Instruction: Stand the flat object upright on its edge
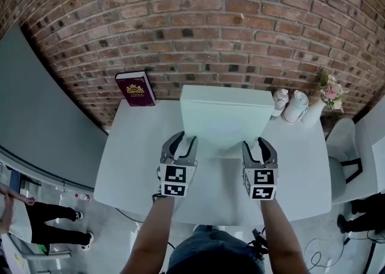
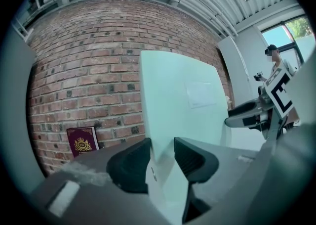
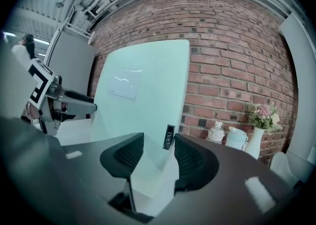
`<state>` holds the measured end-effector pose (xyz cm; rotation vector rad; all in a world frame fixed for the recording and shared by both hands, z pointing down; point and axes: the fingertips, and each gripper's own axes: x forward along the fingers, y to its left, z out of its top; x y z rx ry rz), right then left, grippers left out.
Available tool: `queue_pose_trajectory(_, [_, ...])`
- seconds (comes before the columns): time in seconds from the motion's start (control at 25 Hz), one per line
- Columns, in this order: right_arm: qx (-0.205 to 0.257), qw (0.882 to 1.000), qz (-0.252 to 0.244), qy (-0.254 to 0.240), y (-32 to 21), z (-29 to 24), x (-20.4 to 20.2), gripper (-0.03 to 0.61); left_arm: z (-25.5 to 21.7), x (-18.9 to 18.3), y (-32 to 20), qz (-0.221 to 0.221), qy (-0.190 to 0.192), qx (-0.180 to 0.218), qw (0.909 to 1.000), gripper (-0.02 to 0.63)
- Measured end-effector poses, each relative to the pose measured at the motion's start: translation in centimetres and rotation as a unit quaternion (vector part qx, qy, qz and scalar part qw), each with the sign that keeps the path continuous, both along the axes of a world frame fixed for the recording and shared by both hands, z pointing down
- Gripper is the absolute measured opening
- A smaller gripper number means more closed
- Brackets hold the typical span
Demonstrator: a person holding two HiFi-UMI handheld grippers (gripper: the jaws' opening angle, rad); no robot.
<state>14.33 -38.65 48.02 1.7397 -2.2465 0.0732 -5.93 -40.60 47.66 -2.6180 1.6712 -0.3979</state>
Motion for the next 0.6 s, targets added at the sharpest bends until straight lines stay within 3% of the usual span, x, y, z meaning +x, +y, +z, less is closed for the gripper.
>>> queue_pose_trajectory(0.6, [-0.024,1.0,0.001,0.015,-0.1,4.3,0.1,0.192,3.9,0.1,0.0,-0.018,-0.015,-0.002,0.9997,0.155])
